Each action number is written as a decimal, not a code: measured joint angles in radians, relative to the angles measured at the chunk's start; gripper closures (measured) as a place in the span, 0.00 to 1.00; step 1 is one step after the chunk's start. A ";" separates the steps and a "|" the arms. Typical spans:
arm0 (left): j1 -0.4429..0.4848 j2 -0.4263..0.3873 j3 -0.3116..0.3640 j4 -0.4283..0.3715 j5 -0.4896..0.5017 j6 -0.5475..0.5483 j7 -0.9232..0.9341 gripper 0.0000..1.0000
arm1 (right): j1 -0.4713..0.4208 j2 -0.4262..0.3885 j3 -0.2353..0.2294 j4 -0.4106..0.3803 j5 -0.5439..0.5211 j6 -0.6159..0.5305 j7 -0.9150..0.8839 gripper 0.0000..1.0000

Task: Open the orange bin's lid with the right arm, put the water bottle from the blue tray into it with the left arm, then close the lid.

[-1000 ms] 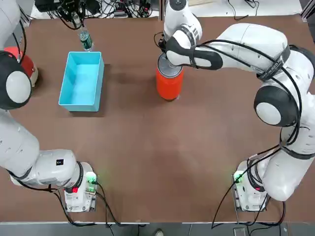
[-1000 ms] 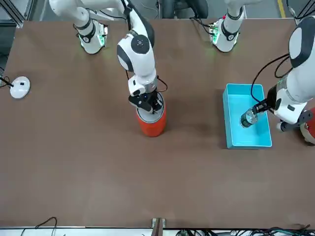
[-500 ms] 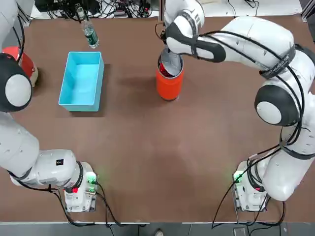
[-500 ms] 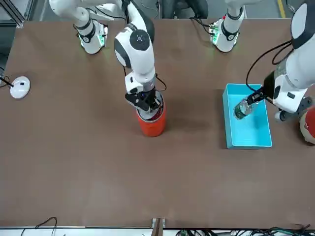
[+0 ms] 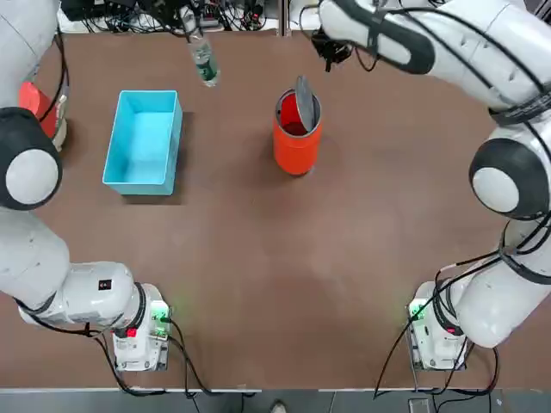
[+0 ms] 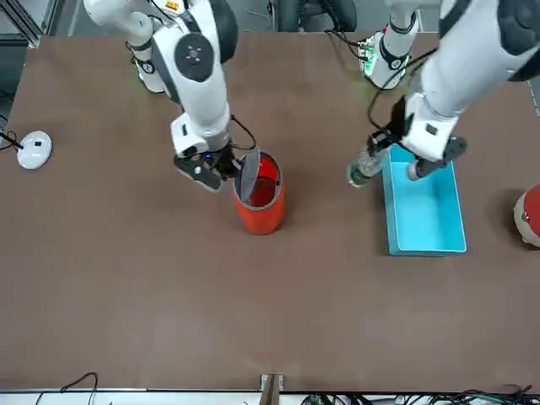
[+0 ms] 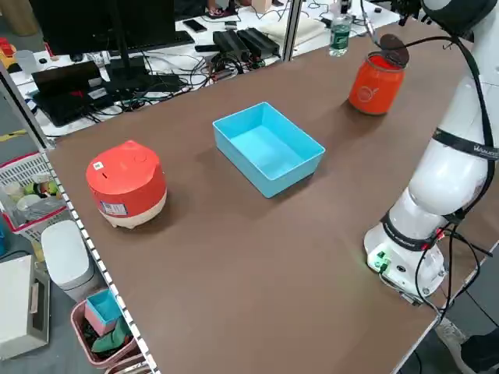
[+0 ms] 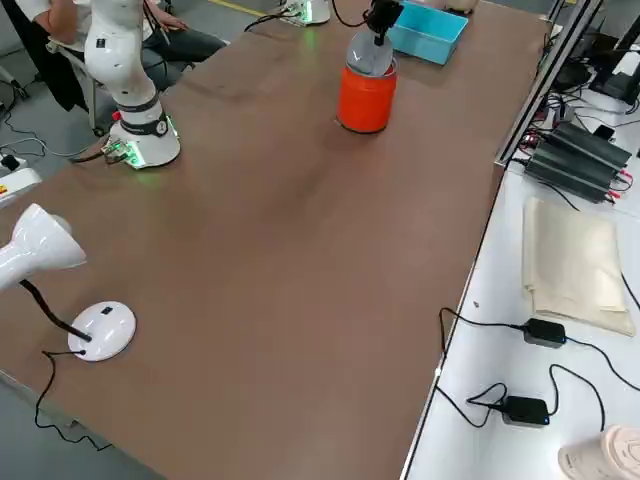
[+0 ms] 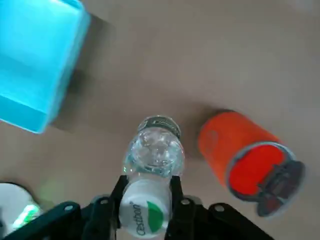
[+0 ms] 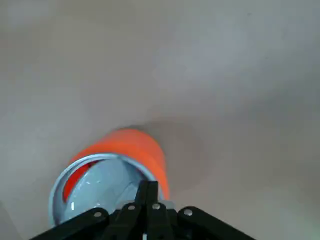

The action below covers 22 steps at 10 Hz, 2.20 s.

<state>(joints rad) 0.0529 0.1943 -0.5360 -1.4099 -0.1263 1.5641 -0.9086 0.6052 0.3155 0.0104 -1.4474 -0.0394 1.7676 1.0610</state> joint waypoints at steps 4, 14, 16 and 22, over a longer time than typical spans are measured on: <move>-0.166 0.088 -0.023 -0.004 -0.009 0.197 -0.185 0.63 | -0.025 -0.005 0.003 -0.005 0.002 -0.009 -0.026 0.99; -0.324 0.246 -0.022 -0.012 0.060 0.366 -0.273 0.63 | -0.025 -0.002 0.005 -0.006 0.002 -0.008 -0.026 0.99; -0.327 0.279 -0.022 -0.012 0.076 0.406 -0.273 0.63 | -0.025 -0.002 0.005 -0.006 0.002 -0.007 -0.026 0.99; -0.385 0.324 -0.021 0.000 0.158 0.436 -0.320 0.22 | -0.023 -0.002 0.007 -0.006 0.002 -0.001 -0.026 0.99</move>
<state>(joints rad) -0.3320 0.5183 -0.5567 -1.4099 0.0317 2.0000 -1.2285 0.5819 0.3140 0.0171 -1.4533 -0.0375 1.7668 1.0353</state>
